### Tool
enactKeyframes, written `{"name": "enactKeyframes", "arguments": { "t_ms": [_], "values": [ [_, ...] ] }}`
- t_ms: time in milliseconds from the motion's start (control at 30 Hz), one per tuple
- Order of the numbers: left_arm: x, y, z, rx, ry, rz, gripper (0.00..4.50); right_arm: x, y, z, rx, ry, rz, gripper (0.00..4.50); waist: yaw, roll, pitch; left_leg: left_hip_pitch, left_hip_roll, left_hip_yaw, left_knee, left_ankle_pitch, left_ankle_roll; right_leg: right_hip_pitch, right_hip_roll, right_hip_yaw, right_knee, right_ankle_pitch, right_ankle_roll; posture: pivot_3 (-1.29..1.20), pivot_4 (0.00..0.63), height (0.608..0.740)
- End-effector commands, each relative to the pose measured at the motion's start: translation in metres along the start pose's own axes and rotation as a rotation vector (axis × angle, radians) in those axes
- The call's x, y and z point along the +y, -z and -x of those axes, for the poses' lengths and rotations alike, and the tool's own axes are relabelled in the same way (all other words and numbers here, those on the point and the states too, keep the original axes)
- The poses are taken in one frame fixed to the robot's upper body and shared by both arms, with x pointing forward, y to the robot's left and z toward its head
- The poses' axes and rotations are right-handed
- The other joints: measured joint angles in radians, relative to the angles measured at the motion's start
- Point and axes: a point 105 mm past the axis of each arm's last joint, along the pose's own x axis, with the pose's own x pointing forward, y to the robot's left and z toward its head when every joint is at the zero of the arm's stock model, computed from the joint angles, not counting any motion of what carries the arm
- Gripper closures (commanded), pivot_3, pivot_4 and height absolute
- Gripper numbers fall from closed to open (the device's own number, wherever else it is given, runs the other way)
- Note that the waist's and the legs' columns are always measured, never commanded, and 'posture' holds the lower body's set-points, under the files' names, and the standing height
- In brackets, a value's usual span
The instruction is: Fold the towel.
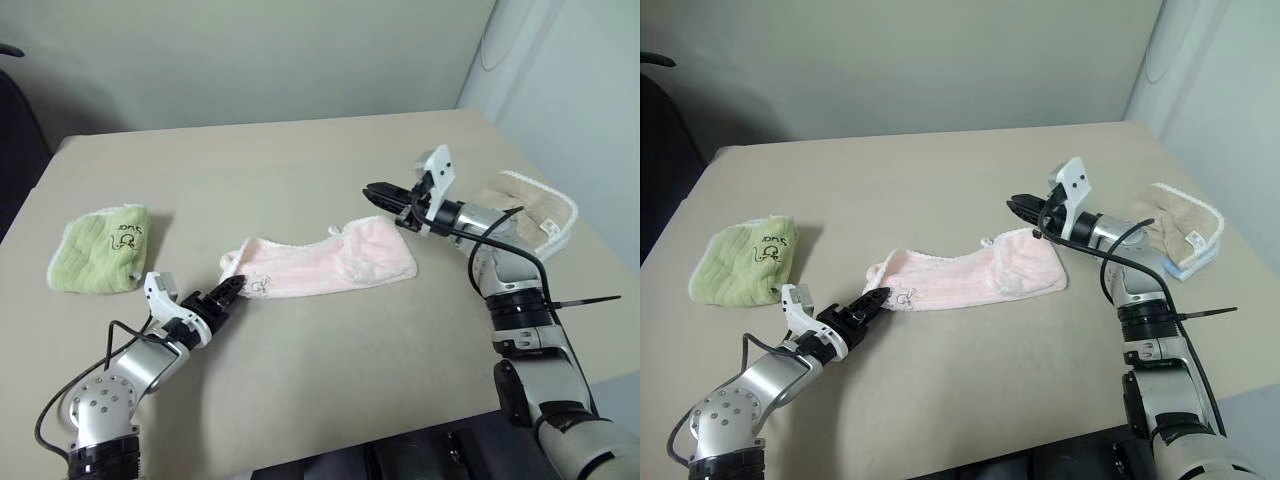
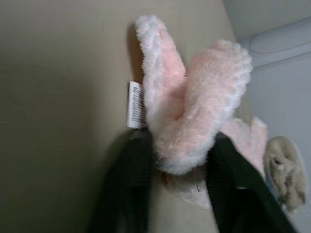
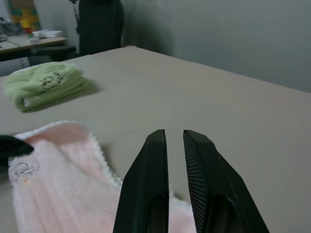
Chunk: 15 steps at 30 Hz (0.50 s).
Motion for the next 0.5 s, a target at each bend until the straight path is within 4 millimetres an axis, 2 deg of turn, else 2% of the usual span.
{"name": "enactKeyframes", "arguments": {
  "t_ms": [33, 133, 233, 267, 300, 367, 433, 500],
  "values": [
    [-0.015, -0.017, 0.006, -0.061, 0.059, -0.088, 4.37, -0.007, -0.015, 0.009, -0.053, 0.038, 0.005, 3.85, 0.0, 0.0, 0.0, 0.0, 0.0, 0.0, -0.001, 0.0, 0.0, -0.001, 0.0, 0.0, 0.0, 0.0, 0.0, 0.0, 0.15, 0.74],
    [-0.051, -0.031, 0.011, -0.087, 0.189, -0.239, 4.47, -0.019, -0.016, 0.019, -0.06, 0.092, -0.024, 3.85, -0.001, -0.002, 0.001, -0.004, 0.001, -0.001, -0.001, 0.0, 0.0, -0.006, 0.001, 0.001, 0.001, 0.0, 0.0, 0.0, 0.15, 0.74],
    [-0.083, -0.034, 0.013, -0.073, 0.307, -0.356, 4.47, -0.027, -0.015, 0.026, -0.059, 0.128, -0.039, 3.85, 0.001, -0.003, 0.002, -0.006, 0.001, -0.002, -0.001, 0.0, 0.0, -0.008, 0.001, 0.001, 0.001, 0.0, 0.001, 0.0, 0.15, 0.74],
    [-0.103, -0.032, 0.01, -0.056, 0.378, -0.414, 4.47, -0.033, -0.015, 0.031, -0.061, 0.155, -0.047, 3.85, 0.002, -0.003, 0.002, -0.006, 0.001, -0.002, -0.001, 0.0, 0.0, -0.007, 0.001, 0.001, 0.0, 0.0, 0.001, 0.0, 0.15, 0.74],
    [-0.125, -0.029, 0.006, -0.034, 0.45, -0.47, 4.47, -0.04, -0.015, 0.035, -0.064, 0.188, -0.054, 3.85, 0.004, -0.003, 0.002, -0.006, 0.0, -0.001, 0.0, 0.0, 0.0, -0.007, 0.0, 0.001, 0.0, 0.0, 0.001, 0.0, 0.15, 0.74],
    [-0.153, -0.02, -0.003, 0.013, 0.542, -0.536, 4.47, -0.052, -0.016, 0.042, -0.073, 0.244, -0.067, 3.85, 0.009, -0.003, 0.002, -0.007, 0.0, -0.003, 0.001, 0.0, 0.0, -0.006, 0.0, 0.001, 0.0, 0.001, 0.003, 0.0, 0.15, 0.74],
    [-0.169, -0.001, -0.023, 0.11, 0.574, -0.608, 4.47, -0.065, -0.018, 0.048, -0.092, 0.315, -0.08, 3.85, 0.012, -0.003, 0.002, -0.007, -0.001, -0.004, 0.003, 0.0, 0.0, -0.006, -0.001, 0.001, 0.0, 0.002, 0.004, 0.0, 0.15, 0.74],
    [-0.174, 0.018, -0.042, 0.209, 0.561, -0.683, 4.47, -0.075, -0.02, 0.052, -0.109, 0.367, -0.089, 3.85, 0.009, -0.003, 0.002, -0.007, -0.001, -0.004, 0.005, -0.001, 0.002, -0.006, -0.002, 0.003, -0.001, 0.003, 0.006, 0.0, 0.15, 0.74]
  ]
}}
